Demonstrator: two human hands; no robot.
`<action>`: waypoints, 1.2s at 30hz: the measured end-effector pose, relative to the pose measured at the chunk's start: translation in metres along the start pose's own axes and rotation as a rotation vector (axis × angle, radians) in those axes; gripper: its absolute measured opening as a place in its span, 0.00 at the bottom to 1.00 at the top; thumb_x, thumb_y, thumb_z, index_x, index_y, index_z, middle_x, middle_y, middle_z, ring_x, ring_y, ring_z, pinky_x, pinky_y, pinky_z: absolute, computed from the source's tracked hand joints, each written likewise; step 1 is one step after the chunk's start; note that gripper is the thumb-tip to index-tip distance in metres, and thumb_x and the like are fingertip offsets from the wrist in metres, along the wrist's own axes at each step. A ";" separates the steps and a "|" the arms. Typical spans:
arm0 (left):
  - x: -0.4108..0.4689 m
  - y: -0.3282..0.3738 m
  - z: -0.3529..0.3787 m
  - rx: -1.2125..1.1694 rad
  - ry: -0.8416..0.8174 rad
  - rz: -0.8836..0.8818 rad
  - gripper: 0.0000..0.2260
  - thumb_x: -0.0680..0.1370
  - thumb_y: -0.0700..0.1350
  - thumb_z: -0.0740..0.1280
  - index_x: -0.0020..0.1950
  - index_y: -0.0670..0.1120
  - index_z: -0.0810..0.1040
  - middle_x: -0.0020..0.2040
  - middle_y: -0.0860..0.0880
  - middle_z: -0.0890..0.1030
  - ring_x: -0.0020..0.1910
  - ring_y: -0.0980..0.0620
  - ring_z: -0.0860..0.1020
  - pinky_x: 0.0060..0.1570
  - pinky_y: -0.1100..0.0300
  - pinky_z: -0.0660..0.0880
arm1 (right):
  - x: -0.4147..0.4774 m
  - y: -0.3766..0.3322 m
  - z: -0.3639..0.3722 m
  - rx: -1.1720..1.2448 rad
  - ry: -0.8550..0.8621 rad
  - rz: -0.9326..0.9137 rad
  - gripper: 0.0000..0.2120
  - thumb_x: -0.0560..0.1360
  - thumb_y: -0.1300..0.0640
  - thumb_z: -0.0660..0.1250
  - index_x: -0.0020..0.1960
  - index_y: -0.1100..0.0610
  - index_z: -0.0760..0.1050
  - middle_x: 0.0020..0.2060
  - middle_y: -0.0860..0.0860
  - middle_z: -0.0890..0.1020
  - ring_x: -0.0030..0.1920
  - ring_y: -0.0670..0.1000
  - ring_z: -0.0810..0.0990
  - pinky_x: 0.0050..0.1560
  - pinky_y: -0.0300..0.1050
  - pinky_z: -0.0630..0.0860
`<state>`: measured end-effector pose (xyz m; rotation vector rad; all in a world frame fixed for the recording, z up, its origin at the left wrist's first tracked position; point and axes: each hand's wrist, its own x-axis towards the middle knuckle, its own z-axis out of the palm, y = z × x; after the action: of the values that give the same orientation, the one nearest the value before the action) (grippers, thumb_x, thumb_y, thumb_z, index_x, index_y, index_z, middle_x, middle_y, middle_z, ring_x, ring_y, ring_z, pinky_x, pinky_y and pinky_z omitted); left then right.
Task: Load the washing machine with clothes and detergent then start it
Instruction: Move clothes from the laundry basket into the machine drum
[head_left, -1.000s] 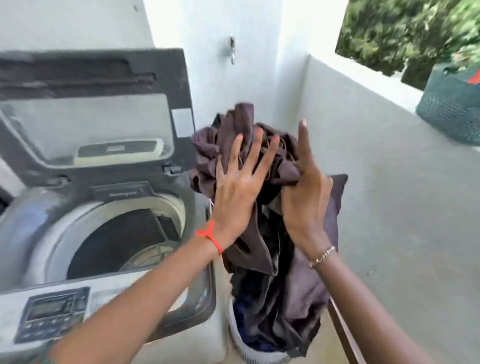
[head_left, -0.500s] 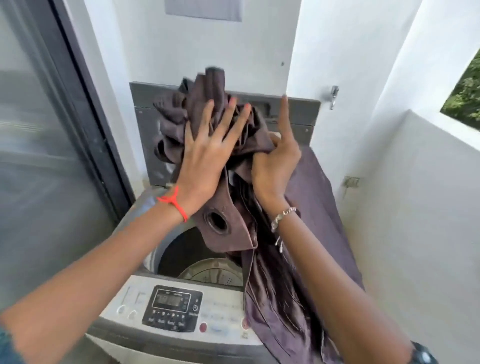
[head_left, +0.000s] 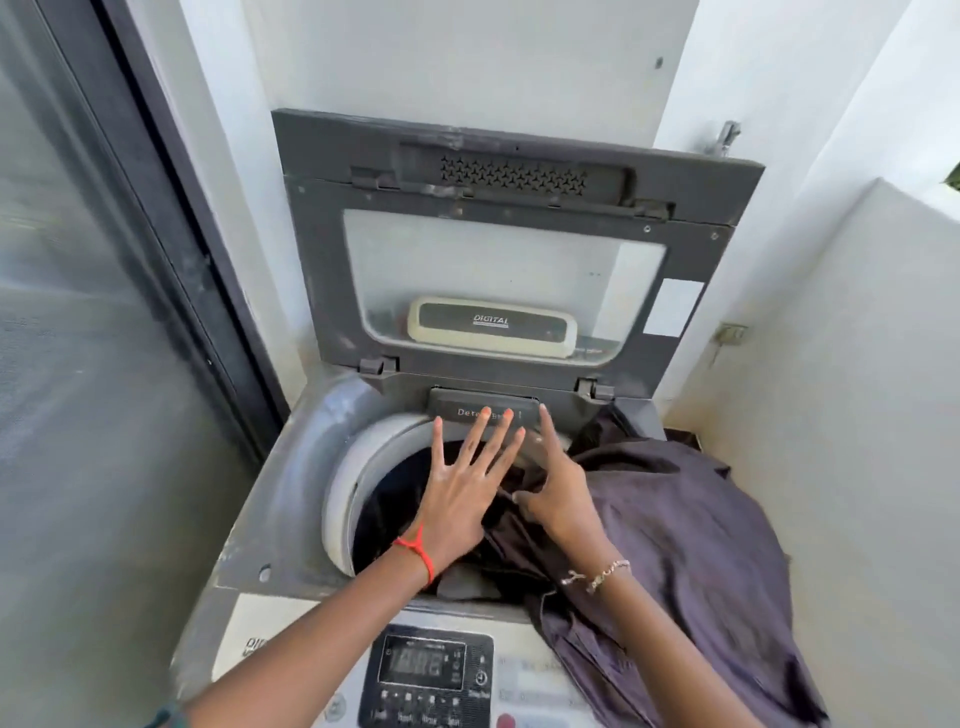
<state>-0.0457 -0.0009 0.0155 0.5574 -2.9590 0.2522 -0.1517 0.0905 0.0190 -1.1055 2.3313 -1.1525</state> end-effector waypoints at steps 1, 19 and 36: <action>0.004 0.002 -0.001 -0.007 0.026 0.004 0.48 0.67 0.37 0.66 0.76 0.48 0.36 0.76 0.49 0.34 0.72 0.45 0.29 0.62 0.34 0.27 | -0.007 0.004 -0.017 -0.127 0.036 -0.008 0.55 0.65 0.65 0.73 0.74 0.41 0.37 0.67 0.56 0.72 0.63 0.57 0.74 0.64 0.51 0.71; 0.034 0.075 0.024 -0.199 0.037 0.222 0.53 0.61 0.68 0.64 0.78 0.49 0.43 0.78 0.47 0.48 0.77 0.46 0.41 0.66 0.29 0.36 | -0.070 0.064 -0.060 -0.263 0.194 0.230 0.57 0.60 0.79 0.53 0.71 0.32 0.37 0.76 0.52 0.55 0.74 0.65 0.52 0.69 0.67 0.56; -0.018 -0.050 -0.027 -0.419 0.381 -0.003 0.49 0.64 0.39 0.64 0.77 0.50 0.36 0.77 0.37 0.48 0.77 0.41 0.45 0.71 0.36 0.49 | -0.029 -0.099 -0.006 0.118 -0.010 -0.465 0.54 0.56 0.77 0.54 0.74 0.46 0.39 0.70 0.36 0.50 0.68 0.26 0.49 0.72 0.40 0.56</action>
<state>-0.0087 -0.0354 0.0461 0.4026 -2.5328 -0.2347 -0.0861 0.0785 0.0978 -1.6559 2.0201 -1.4095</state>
